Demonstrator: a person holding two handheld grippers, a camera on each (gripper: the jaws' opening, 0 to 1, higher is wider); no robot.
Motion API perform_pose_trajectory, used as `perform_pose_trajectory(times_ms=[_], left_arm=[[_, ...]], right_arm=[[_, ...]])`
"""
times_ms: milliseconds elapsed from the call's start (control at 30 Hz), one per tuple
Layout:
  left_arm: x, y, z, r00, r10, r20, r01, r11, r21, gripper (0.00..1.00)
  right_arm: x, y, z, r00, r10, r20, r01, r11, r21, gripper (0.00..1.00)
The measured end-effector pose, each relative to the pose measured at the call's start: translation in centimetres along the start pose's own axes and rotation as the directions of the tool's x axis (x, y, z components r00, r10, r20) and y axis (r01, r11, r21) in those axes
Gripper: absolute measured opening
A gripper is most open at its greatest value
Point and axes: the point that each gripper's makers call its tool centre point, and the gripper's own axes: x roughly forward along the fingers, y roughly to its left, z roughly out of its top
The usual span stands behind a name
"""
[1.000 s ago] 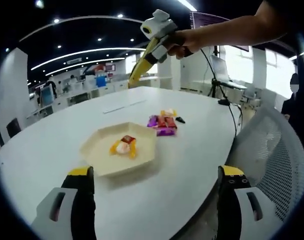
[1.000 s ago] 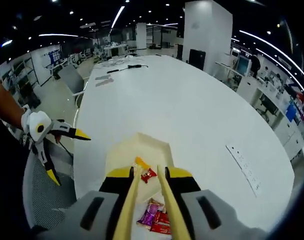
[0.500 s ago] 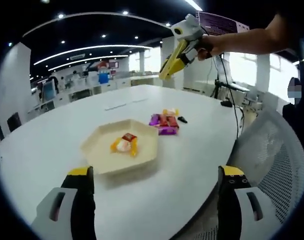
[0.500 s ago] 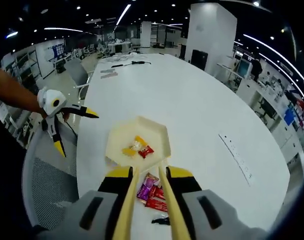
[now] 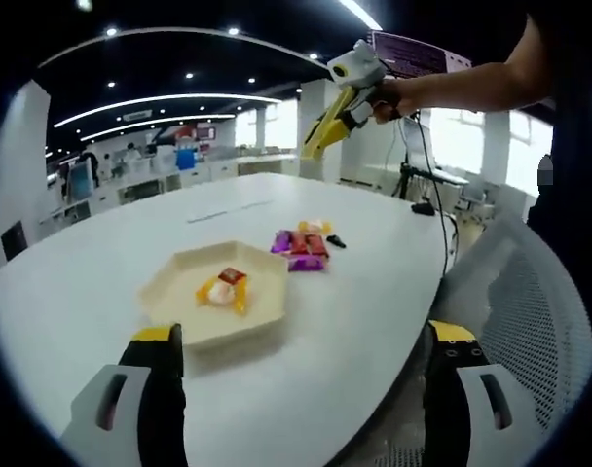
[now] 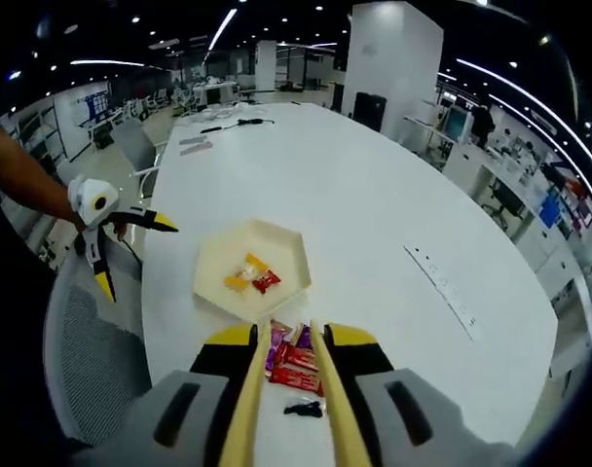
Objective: Place the target food into the container with the food tongs after gripping and lifting it, then release it inside without dropping or visibly crushing the food.
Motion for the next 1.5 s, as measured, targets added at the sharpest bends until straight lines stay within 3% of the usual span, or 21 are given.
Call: perform_pose_trajectory(times_ms=[133, 300, 400, 633, 967, 1500], left_arm=[[-0.1, 0.3, 0.2, 1.0, 0.013, 0.009, -0.013, 1.0, -0.002, 0.99], [0.2, -0.4, -0.1, 1.0, -0.028, 0.004, 0.028, 1.0, -0.009, 0.99], [0.1, -0.3, 0.0, 1.0, -0.019, 0.007, 0.019, 1.0, -0.024, 0.99], [0.0, 0.2, 0.2, 1.0, 0.008, 0.013, -0.008, 1.0, -0.017, 0.99], [0.2, -0.5, 0.2, 1.0, -0.024, 0.009, 0.024, 1.0, -0.006, 0.99], [0.1, -0.2, -0.3, 1.0, -0.014, -0.01, 0.014, 1.0, -0.007, 0.99]], right_arm=[[-0.6, -0.7, -0.8, 1.0, -0.029, 0.006, 0.029, 0.999, 0.038, 0.26], [-1.8, -1.2, -1.6, 0.998, -0.063, 0.006, 0.062, 0.995, 0.073, 0.26], [-2.1, -1.3, -2.2, 0.997, -0.072, 0.012, 0.07, 0.99, 0.122, 0.26], [-2.0, -1.9, -4.2, 0.993, -0.119, -0.013, 0.12, 0.981, 0.154, 0.26], [-2.4, -3.0, -4.1, 0.983, -0.183, 0.001, 0.18, 0.967, 0.182, 0.26], [-1.1, -3.7, -7.8, 0.967, -0.251, -0.05, 0.255, 0.926, 0.278, 0.26]])
